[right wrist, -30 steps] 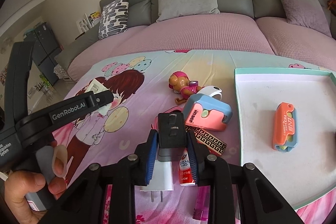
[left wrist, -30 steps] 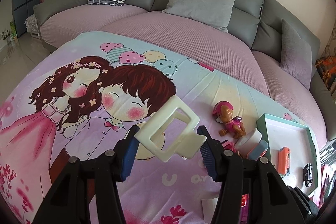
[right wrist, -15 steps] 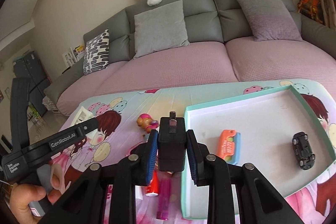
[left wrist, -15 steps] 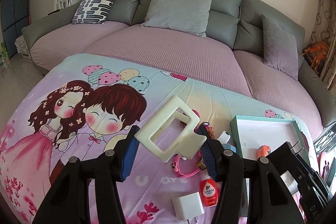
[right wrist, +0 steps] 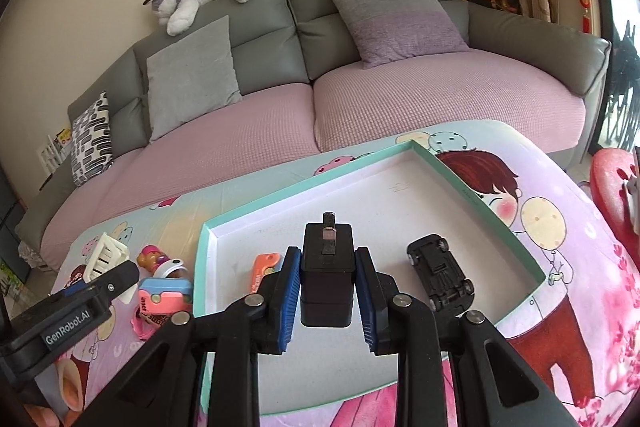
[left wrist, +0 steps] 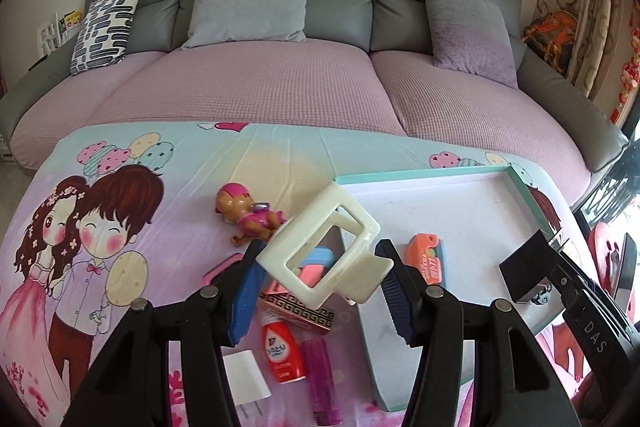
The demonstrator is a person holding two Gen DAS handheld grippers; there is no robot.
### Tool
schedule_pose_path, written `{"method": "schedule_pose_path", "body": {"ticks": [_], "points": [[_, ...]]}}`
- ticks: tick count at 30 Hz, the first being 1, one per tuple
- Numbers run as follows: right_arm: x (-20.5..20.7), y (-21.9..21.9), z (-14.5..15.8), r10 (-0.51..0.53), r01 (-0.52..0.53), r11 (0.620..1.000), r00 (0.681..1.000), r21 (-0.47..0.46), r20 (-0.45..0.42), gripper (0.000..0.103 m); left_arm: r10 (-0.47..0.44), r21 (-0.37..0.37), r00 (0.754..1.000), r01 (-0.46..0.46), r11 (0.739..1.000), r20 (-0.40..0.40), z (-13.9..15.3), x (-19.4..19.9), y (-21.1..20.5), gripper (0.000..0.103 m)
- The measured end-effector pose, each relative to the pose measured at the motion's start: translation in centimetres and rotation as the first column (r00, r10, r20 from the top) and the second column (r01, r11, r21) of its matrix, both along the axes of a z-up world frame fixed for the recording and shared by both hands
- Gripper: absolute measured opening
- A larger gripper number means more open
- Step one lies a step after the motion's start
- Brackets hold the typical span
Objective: Organize rigid objects
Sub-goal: 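Carry the phone stand and black charger into the tray and release both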
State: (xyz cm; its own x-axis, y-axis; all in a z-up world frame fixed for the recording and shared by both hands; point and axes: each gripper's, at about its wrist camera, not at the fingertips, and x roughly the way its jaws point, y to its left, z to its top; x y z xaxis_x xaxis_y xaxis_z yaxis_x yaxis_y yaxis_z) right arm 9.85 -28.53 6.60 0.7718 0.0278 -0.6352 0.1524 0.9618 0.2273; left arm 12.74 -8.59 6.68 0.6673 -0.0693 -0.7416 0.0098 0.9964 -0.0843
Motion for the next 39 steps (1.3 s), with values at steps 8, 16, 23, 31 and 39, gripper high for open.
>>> {"method": "schedule_pose_path", "body": {"ticks": [8,16,23,31,39], "points": [[-0.4,-3.0,-0.5,-0.086,0.086,0.996,0.996,-0.001,-0.023,0.029,-0.094,0.035,0.994,0.097,0.995,-0.056,-2.1,-0.6,-5.1,0.058],[-0.3,-3.3,-1.1,-0.083,0.082,0.996,0.995,-0.022,-0.049,0.029,-0.141,0.06,0.985,0.147,0.987,-0.101,-4.1,-0.8,-7.2,0.058],[0.2,-2.8,-1.8,-0.069,0.066,0.997,0.995,-0.039,-0.078,0.029,-0.163,0.067,0.977,0.174,0.983,-0.135,-5.3,-0.8,-8.2,0.058],[0.6,-2.6,-2.7,-0.057,0.053,0.998,0.993,-0.04,-0.107,0.029,-0.174,0.074,0.973,0.187,0.98,-0.153,-6.1,-0.7,-8.6,0.058],[1.0,-2.5,-3.5,-0.059,0.053,0.997,0.989,-0.049,-0.139,0.029,-0.175,0.064,0.97,0.188,0.98,-0.167,-6.3,-0.5,-8.5,0.059]]}}
